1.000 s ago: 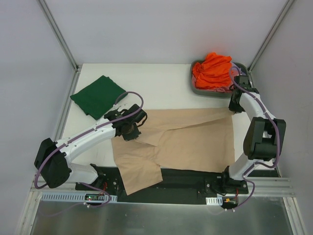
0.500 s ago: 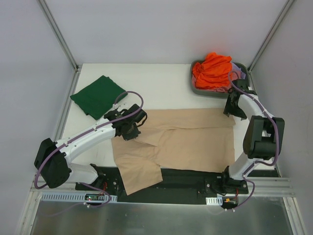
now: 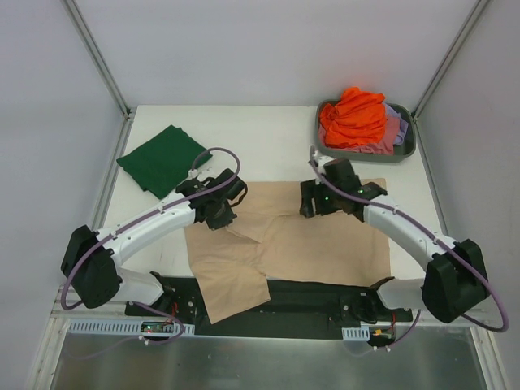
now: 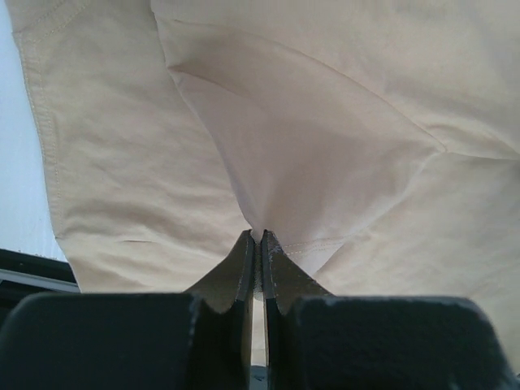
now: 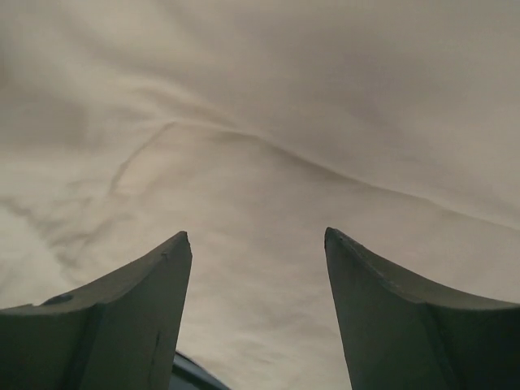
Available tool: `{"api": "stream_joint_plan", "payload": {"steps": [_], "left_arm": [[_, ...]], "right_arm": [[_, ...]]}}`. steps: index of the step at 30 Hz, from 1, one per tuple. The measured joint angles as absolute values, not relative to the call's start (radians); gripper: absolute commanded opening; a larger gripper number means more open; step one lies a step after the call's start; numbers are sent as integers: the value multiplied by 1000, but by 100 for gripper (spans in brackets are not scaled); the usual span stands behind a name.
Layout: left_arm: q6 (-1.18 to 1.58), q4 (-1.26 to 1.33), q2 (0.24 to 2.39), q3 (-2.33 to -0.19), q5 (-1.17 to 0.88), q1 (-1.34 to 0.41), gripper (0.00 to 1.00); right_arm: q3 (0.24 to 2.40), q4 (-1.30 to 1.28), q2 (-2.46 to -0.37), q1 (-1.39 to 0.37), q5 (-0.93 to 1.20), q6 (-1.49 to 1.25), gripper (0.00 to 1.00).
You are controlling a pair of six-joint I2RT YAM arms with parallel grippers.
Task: Fold and stack the t-shirts
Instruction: Fold the flattened tshirt in 1/3 of the way
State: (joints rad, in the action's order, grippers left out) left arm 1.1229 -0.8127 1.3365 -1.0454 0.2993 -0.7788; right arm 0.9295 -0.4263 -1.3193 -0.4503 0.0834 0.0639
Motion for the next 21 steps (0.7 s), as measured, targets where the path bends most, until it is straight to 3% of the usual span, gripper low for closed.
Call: {"api": "stream_joint_plan", "payload": {"steps": [5, 11, 21], "left_arm": [[1112, -789, 1370, -1058, 314, -727, 0], [1049, -703, 1470, -1060, 287, -603, 0], [986, -598, 1560, -1061, 194, -541, 0]], "right_arm": [[885, -305, -1322, -708, 195, 55, 64], [910, -203, -1456, -921, 161, 55, 59], [1041, -138, -1727, -1014, 66, 33, 55]]}}
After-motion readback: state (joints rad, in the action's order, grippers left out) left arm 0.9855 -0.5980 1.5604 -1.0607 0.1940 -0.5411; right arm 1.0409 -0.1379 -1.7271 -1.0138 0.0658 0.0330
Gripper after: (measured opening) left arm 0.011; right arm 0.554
